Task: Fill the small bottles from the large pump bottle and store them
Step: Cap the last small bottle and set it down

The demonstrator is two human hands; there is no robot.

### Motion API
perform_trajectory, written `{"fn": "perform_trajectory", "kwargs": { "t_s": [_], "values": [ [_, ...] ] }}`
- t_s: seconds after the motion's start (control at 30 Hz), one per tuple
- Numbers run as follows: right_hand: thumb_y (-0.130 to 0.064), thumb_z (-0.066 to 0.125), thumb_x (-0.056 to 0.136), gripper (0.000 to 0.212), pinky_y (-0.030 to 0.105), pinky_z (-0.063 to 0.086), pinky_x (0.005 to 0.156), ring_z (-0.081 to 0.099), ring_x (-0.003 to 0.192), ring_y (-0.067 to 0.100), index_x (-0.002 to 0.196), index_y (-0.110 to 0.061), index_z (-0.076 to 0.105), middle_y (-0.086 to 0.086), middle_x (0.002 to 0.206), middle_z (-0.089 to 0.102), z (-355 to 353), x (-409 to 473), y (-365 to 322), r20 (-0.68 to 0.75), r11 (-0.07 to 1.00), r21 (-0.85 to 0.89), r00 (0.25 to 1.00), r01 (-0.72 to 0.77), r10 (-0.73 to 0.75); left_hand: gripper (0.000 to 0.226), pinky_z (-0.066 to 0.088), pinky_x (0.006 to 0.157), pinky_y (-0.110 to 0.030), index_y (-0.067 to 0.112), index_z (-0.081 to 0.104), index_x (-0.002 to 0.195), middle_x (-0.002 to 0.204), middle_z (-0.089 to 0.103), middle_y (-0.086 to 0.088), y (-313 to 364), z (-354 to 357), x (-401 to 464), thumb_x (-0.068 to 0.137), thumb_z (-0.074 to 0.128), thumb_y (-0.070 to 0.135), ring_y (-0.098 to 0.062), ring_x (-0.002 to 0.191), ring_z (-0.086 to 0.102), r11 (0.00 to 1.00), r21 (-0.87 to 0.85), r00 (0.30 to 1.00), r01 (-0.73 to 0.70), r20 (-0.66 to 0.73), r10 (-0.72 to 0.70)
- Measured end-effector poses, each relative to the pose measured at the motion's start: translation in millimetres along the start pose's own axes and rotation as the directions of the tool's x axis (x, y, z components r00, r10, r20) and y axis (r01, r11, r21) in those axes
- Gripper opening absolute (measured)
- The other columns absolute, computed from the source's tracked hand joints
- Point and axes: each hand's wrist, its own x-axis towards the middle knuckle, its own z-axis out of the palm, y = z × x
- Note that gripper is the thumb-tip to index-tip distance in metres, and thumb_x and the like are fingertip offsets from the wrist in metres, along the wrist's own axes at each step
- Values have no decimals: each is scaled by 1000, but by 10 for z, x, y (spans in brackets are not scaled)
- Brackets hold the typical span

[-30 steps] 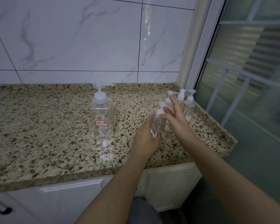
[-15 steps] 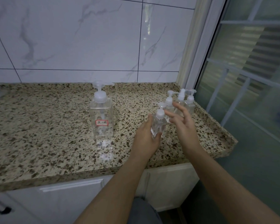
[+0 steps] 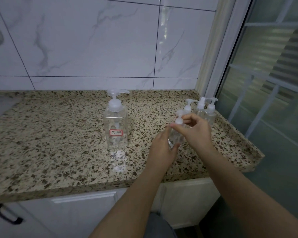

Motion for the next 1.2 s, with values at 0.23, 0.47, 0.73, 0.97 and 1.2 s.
{"fn": "perform_trajectory", "kwargs": {
  "t_s": [0.23, 0.47, 0.73, 0.97, 1.2],
  "values": [
    [-28, 84, 81, 23, 25, 54, 94, 65, 98, -7, 97, -34, 68, -18, 101, 71, -9, 14, -45, 164, 999, -11, 986, 43, -40, 62, 40, 99, -24, 25, 37, 149, 130, 55, 4, 23, -21, -28, 94, 65, 29, -7, 119, 47, 999, -15, 998, 35, -44, -36],
    [-26, 86, 75, 38, 26, 54, 97, 67, 98, 5, 109, -15, 73, -9, 103, 71, -75, 77, -8, 149, 996, -54, 986, 78, -69, 53, 38, 90, -18, 16, 44, 140, 129, 52, -2, 25, -4, -2, 93, 67, 26, -7, 115, 44, 996, -63, 997, 65, -48, -69],
    [-31, 92, 71, 36, 15, 50, 75, 61, 84, 1, 88, -19, 63, -12, 85, 65, 204, 27, 14, -58, 995, -48, 994, 88, -90, 52, 32, 85, -8, 14, 44, 135, 128, 49, 1, 26, -6, 16, 92, 69, 30, -1, 109, 40, 992, -26, 990, 123, -62, -124],
    [-14, 77, 88, 24, 35, 55, 103, 69, 111, 3, 111, -15, 77, -11, 111, 77, 12, 38, 90, 203, 992, 122, 977, 41, -65, 48, 30, 77, 2, 13, 45, 130, 122, 48, 0, 9, 3, 16, 91, 70, 23, -2, 102, 39, 995, 0, 993, 101, -63, -101],
    [-33, 91, 66, 53, 12, 51, 87, 66, 94, -2, 111, -9, 75, -13, 100, 70, 159, 40, 62, -28, 999, 12, 999, 35, -35, 48, 30, 77, 5, 14, 44, 132, 123, 47, 3, -2, 11, 25, 92, 68, 24, 1, 103, 39, 995, 0, 993, 104, -57, -104]
  ]
}}
